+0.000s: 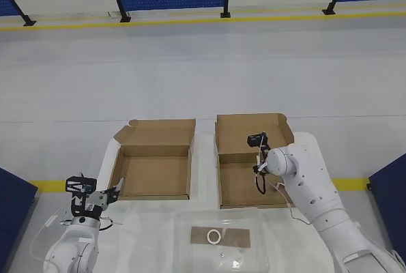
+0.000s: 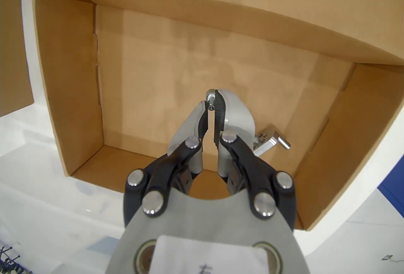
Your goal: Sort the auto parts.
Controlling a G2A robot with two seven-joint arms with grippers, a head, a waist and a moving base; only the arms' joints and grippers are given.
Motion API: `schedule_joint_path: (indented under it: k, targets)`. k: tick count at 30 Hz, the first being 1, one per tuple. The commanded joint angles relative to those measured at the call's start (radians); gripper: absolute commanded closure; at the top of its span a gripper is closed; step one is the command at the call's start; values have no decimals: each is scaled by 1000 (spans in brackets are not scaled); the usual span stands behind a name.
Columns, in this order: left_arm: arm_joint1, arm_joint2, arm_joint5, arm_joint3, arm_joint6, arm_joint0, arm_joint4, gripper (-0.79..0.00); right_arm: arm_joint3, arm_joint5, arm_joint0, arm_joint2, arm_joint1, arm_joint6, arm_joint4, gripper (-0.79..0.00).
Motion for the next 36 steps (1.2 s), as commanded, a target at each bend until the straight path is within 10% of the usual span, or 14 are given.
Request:
schedule_joint_path:
  k: [1,36]
  targets:
    - [0,0,0,0,0,0,0,-785,0,0,0,0,0,0,0,0]
    - [0,0,0,0,0,0,0,-785,296,-11,103,-116,-66,-116,18,0]
